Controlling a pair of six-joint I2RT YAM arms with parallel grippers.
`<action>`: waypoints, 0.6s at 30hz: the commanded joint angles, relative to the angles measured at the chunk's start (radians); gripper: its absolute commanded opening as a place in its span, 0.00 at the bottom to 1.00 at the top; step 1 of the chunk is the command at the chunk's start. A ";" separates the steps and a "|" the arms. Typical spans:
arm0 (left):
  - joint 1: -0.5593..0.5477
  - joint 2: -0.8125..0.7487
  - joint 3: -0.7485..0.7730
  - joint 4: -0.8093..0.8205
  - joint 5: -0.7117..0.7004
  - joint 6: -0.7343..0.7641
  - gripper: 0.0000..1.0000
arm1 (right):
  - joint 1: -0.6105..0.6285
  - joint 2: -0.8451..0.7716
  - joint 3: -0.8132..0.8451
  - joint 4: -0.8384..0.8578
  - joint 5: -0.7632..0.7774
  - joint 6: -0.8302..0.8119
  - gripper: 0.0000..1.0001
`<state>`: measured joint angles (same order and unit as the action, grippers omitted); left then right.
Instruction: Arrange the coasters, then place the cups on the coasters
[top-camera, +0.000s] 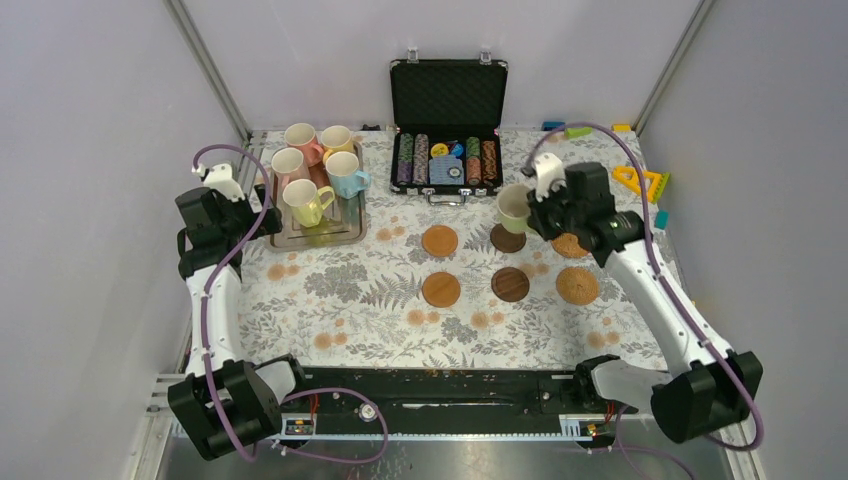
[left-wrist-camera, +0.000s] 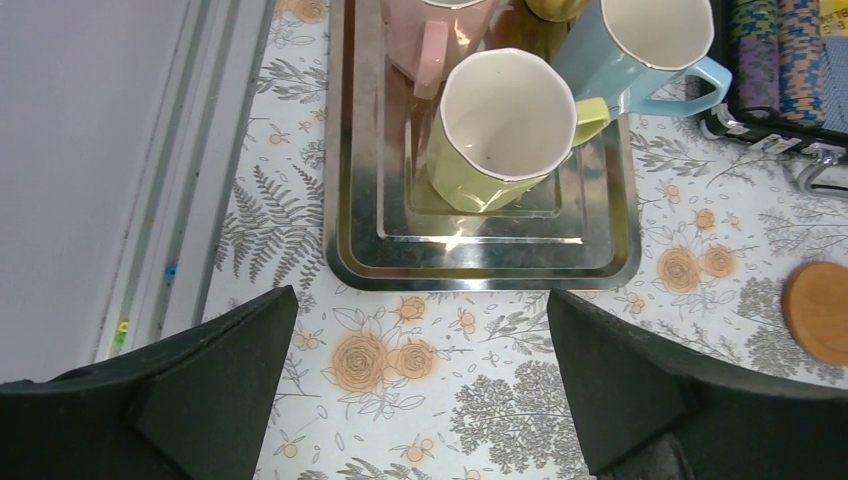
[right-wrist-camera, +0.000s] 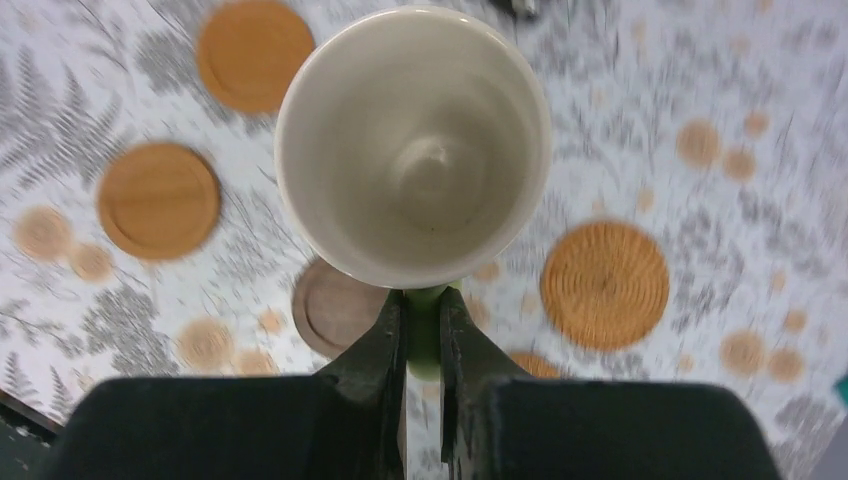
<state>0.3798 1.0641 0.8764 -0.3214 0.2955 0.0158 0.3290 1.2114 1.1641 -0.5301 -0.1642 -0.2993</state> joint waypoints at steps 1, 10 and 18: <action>0.005 0.010 0.022 0.031 0.062 -0.042 0.99 | -0.137 -0.104 -0.161 0.226 -0.072 -0.028 0.00; 0.004 0.001 0.017 0.034 0.078 -0.049 0.99 | -0.409 -0.094 -0.321 0.332 -0.178 0.001 0.00; 0.005 -0.010 0.005 0.041 0.068 -0.046 0.99 | -0.503 -0.020 -0.339 0.387 -0.172 0.043 0.00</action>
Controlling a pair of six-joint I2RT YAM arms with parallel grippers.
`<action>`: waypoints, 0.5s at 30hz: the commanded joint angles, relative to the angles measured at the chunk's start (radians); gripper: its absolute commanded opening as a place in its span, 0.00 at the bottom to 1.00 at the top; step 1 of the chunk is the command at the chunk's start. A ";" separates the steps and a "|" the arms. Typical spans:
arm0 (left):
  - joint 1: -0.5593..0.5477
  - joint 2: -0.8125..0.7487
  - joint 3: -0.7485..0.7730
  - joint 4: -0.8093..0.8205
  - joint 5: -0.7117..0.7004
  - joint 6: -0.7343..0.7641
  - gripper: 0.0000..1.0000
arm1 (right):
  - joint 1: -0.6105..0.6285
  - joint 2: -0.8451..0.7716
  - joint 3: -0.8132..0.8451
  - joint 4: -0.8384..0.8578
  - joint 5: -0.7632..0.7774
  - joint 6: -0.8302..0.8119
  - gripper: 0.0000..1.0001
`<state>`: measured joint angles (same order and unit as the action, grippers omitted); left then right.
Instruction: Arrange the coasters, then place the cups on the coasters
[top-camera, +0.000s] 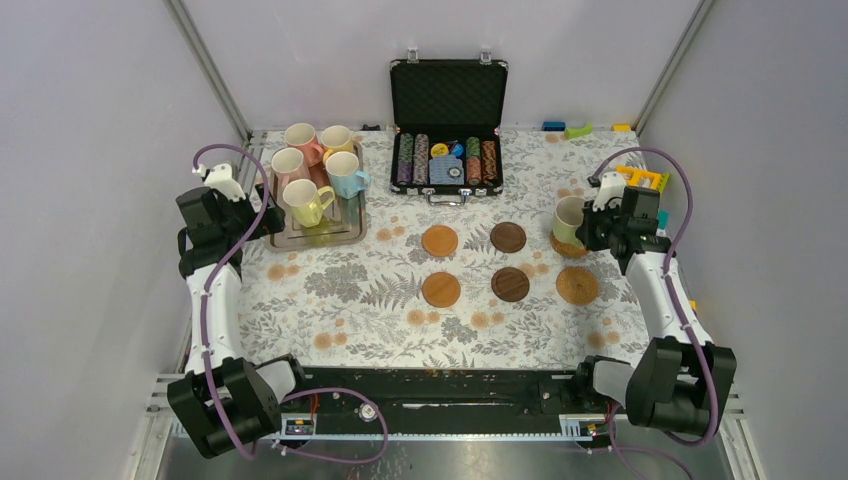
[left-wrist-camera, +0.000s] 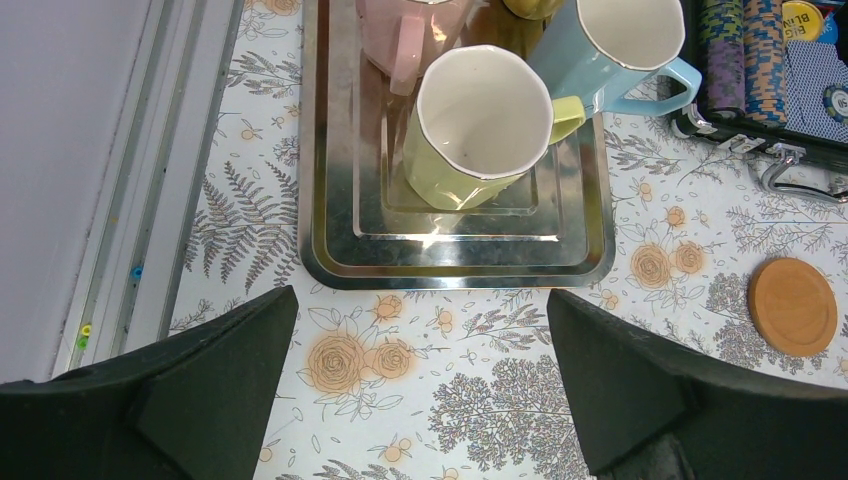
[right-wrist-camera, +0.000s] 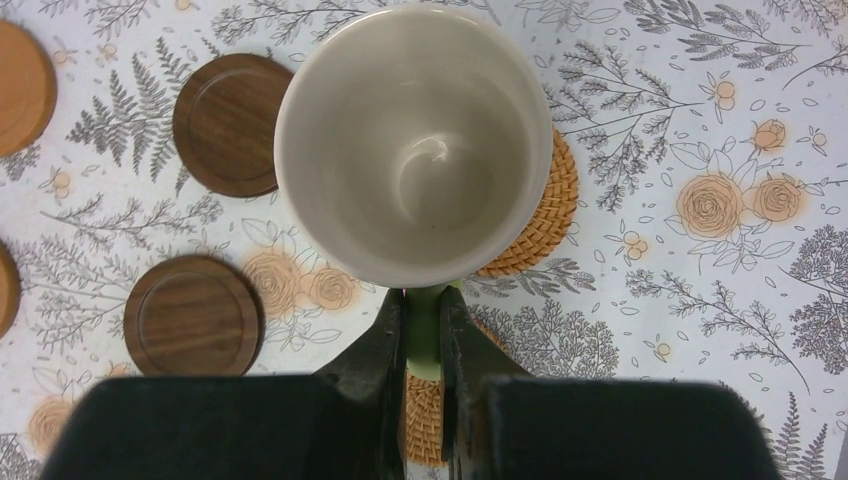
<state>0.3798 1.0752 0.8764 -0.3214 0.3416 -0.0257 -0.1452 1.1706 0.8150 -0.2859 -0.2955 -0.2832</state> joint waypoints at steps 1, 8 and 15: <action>0.005 -0.021 0.004 0.041 0.024 -0.004 0.99 | -0.038 0.032 0.014 0.147 -0.039 0.032 0.00; 0.005 -0.017 0.004 0.042 0.021 -0.003 0.99 | -0.077 0.100 0.034 0.146 -0.071 0.041 0.00; 0.004 -0.014 0.003 0.046 0.022 -0.003 0.99 | -0.085 0.130 0.034 0.146 -0.045 0.033 0.00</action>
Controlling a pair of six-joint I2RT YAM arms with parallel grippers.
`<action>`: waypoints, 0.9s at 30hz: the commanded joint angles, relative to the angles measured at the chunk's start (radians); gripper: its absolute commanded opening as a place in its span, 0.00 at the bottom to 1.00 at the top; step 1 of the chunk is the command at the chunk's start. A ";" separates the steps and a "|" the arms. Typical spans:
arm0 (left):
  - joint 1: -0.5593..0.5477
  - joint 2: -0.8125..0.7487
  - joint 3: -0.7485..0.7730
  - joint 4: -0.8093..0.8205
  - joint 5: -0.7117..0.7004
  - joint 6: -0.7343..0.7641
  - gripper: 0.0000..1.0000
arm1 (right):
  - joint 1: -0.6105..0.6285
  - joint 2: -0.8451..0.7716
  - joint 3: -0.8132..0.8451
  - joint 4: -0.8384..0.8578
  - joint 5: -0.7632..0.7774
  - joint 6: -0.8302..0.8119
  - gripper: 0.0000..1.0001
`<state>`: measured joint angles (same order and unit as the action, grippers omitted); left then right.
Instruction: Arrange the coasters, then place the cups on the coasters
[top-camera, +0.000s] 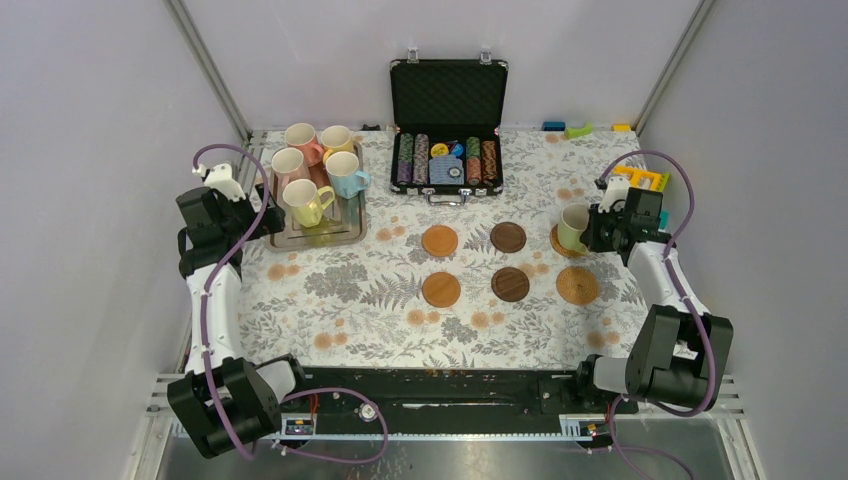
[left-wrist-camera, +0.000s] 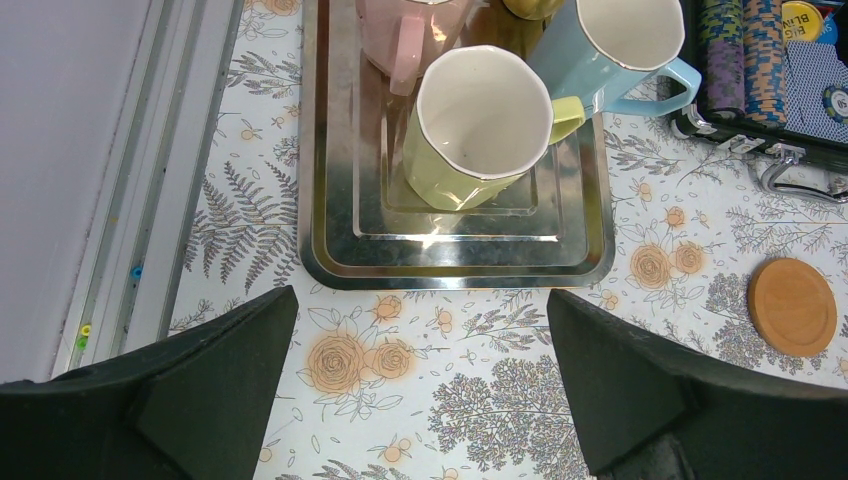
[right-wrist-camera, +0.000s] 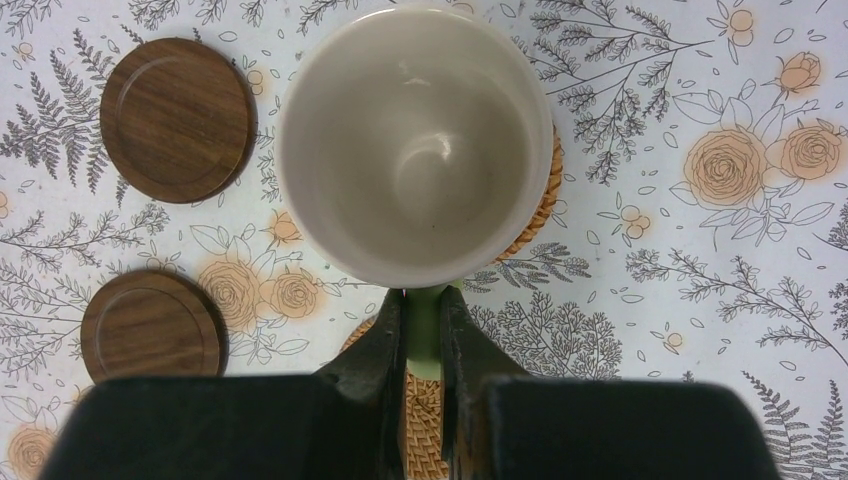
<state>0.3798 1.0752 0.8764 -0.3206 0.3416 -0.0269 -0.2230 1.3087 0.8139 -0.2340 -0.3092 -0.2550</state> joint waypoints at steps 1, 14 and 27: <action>0.005 -0.014 0.003 0.044 0.021 -0.002 0.99 | -0.007 -0.006 0.033 0.094 -0.033 0.003 0.00; 0.005 -0.011 0.006 0.041 0.025 -0.001 0.99 | -0.008 -0.022 0.028 0.035 -0.015 -0.067 0.69; -0.092 0.068 0.131 -0.015 -0.051 0.021 0.99 | -0.007 -0.294 0.128 -0.123 -0.007 -0.031 1.00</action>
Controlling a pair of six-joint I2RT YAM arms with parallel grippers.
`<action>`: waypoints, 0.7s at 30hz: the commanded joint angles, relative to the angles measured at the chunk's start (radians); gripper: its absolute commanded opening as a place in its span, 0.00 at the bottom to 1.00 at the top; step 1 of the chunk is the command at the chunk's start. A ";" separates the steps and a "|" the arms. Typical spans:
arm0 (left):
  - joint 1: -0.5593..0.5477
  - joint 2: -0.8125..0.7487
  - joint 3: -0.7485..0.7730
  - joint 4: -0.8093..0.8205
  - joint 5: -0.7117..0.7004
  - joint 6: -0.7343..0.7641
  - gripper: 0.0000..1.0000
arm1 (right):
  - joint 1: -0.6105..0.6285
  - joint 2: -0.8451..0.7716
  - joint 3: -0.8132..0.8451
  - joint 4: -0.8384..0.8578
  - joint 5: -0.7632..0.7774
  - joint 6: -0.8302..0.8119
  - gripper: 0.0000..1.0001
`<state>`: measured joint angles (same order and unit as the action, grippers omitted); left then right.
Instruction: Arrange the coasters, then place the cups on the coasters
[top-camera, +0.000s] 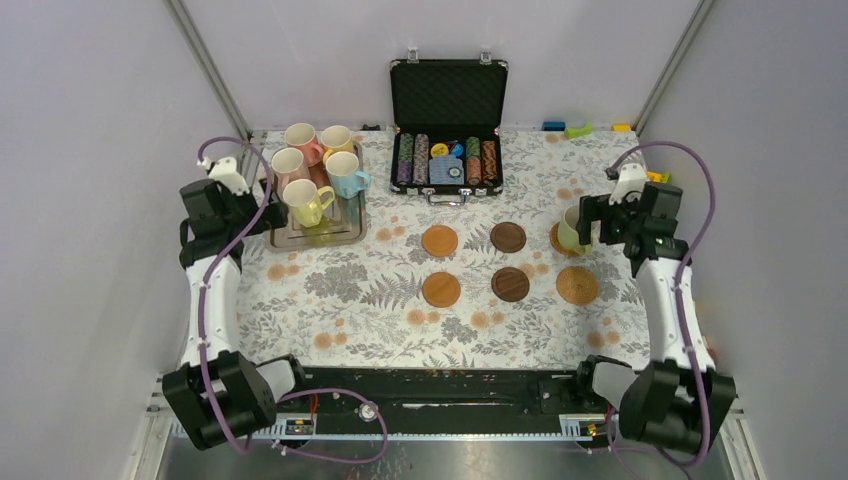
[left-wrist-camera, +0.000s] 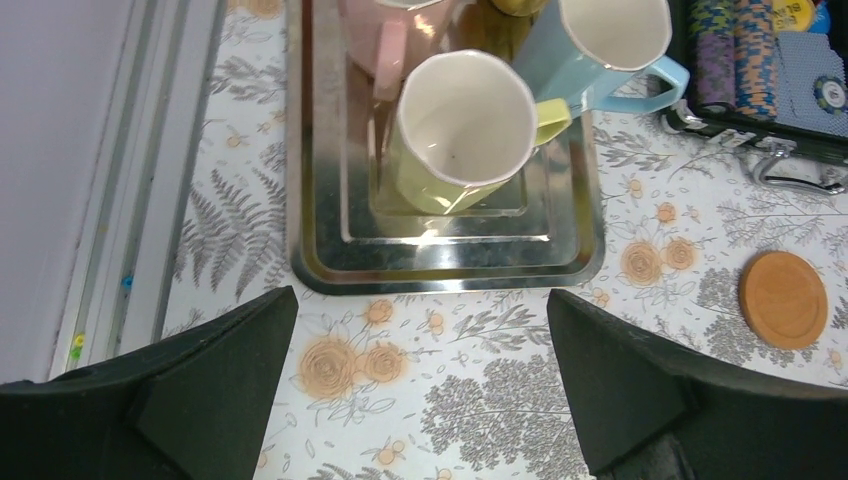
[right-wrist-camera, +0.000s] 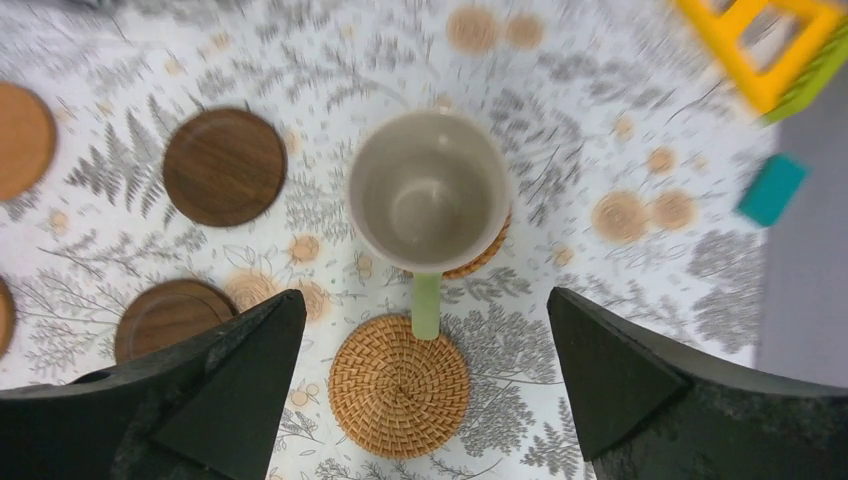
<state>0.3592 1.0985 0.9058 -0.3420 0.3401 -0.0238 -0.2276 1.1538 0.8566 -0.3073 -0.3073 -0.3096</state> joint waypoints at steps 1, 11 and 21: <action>-0.110 0.066 0.131 -0.008 -0.090 0.038 0.99 | -0.003 -0.171 0.092 -0.066 -0.013 0.027 1.00; -0.321 0.349 0.344 -0.058 -0.298 0.121 0.99 | -0.003 -0.366 0.144 -0.308 -0.219 0.045 1.00; -0.326 0.643 0.557 -0.161 -0.440 0.116 0.99 | 0.001 -0.480 0.024 -0.317 -0.282 0.114 1.00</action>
<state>0.0319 1.7058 1.3956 -0.4706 -0.0330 0.0792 -0.2272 0.7048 0.9161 -0.6102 -0.5385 -0.2409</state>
